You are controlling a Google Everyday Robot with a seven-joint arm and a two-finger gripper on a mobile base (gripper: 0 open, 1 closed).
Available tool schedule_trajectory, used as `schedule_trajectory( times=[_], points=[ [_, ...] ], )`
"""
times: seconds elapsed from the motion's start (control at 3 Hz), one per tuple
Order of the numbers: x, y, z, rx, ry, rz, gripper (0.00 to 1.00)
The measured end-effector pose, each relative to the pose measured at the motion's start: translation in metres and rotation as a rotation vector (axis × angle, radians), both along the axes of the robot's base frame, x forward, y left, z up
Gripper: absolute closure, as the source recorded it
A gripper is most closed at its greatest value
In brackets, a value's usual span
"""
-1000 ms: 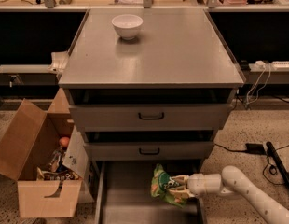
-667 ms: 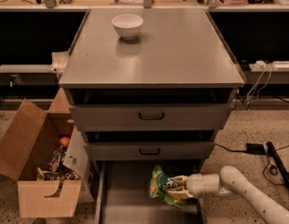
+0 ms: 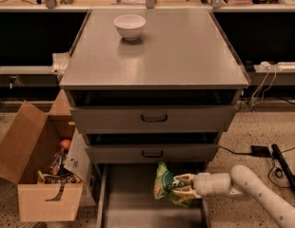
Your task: Pick green rice chip bag from bottom drawer and place on counter
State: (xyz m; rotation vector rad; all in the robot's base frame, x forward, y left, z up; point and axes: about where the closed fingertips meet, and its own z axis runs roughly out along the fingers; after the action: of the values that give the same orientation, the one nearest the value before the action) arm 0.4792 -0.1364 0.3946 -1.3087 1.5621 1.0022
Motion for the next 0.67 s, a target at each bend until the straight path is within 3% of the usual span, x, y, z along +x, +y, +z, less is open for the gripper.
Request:
schedule_trajectory(
  times=[0.33,0.67],
  points=[
    [-0.009,-0.002,0.120,0.053,-0.236,0.052,1.00],
    [-0.012,-0.005,0.194,0.068,-0.374,0.078,1.00]
  ],
)
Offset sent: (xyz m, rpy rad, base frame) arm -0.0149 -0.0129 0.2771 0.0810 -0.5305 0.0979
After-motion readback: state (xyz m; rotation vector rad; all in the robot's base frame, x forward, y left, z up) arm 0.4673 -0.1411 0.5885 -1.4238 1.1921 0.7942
